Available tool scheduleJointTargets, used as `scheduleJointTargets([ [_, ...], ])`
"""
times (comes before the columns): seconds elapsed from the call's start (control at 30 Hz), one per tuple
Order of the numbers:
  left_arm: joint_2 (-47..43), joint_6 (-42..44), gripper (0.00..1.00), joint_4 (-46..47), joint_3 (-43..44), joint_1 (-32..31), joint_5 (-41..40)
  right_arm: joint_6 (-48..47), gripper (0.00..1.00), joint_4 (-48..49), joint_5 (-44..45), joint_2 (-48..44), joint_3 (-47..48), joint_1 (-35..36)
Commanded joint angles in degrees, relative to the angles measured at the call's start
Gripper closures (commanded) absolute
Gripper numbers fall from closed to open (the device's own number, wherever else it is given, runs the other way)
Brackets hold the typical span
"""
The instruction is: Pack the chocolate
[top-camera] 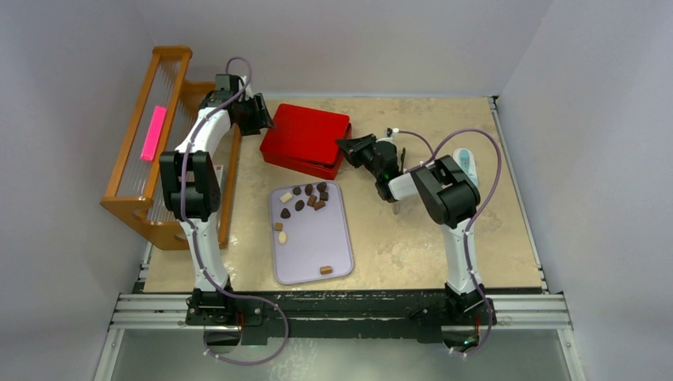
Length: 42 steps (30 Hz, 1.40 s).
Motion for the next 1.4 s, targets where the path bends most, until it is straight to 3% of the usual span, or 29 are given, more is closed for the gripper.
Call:
scheduleJointTargets([
  [0.0, 2.2, 1.4, 0.53, 2.4, 1.6, 0.4, 3.8, 1.4, 1.0, 5.2, 3.8, -0.9, -0.8, -0.2],
  [0.2, 5.2, 2.1, 0.61, 2.0, 2.6, 0.4, 4.0, -1.5, 0.99, 4.0, 5.1, -3.2, -2.5, -0.1],
  [0.43, 7.3, 1.9, 0.67, 2.9, 2.9, 0.3, 5.0, -1.7, 0.79, -0.2, 5.0, -4.9, -3.7, -0.2],
  [0.67, 8.2, 2.7, 0.69, 2.6, 2.7, 0.2, 4.1, -3.0, 0.67, -4.1, 6.3, -8.4, -7.6, -0.6],
  [0.77, 8.4, 2.9, 0.7, 2.5, 2.5, 0.1, 3.8, -4.9, 0.61, -10.0, 5.4, -10.6, -7.5, -1.3],
  [1.03, 7.6, 3.9, 0.69, 2.8, 2.4, -0.4, 4.7, -15.9, 0.45, -24.6, 2.1, -13.3, -0.4, -1.8],
  [1.17, 6.8, 4.6, 0.67, 3.1, 2.1, -0.4, 4.6, -19.1, 0.44, -27.3, -3.1, -10.8, 5.0, -1.9],
  [1.37, 5.9, 5.1, 0.67, 3.8, 1.1, -0.7, 5.1, -21.2, 0.44, -37.6, -3.5, -7.6, 11.7, -1.9],
])
